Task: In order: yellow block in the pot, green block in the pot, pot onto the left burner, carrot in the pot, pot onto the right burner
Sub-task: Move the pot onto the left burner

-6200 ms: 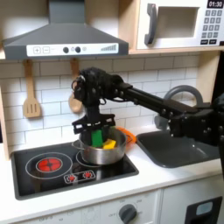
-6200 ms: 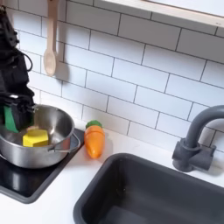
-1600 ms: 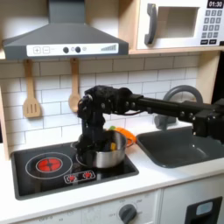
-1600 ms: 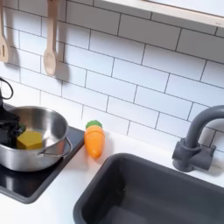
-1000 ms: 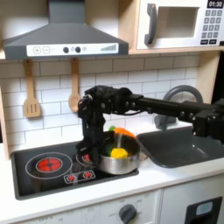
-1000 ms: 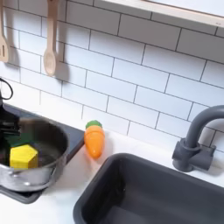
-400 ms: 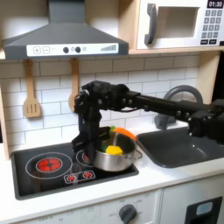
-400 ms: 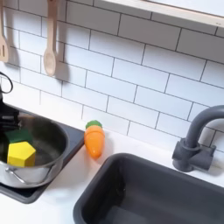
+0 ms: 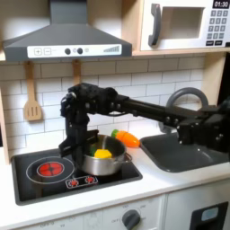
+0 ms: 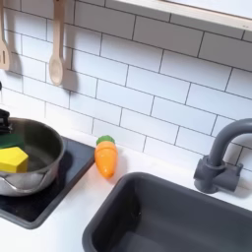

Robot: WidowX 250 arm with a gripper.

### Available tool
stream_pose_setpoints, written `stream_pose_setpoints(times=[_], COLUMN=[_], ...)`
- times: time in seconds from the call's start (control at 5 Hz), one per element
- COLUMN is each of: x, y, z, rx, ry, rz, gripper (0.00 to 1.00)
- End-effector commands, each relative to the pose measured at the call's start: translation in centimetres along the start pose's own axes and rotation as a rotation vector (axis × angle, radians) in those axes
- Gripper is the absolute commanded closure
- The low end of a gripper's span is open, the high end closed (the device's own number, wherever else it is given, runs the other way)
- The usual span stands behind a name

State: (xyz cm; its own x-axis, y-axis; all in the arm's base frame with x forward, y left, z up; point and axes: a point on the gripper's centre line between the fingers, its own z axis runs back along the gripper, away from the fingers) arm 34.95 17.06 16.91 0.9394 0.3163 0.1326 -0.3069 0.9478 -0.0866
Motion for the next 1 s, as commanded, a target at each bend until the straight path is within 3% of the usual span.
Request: stream_pose_setpoints(times=[0.0, 0.6, 0.8], x=[1.3, 3.6, 3.7], y=[2.6, 7.7, 7.9], z=[0.0, 0.4, 0.3], rx=[0.017, 0.034, 0.035], ry=[-0.009, -0.022, -0.019], rz=[0.050, 0.172, 0.174], gripper=[1.00, 1.00, 1.00])
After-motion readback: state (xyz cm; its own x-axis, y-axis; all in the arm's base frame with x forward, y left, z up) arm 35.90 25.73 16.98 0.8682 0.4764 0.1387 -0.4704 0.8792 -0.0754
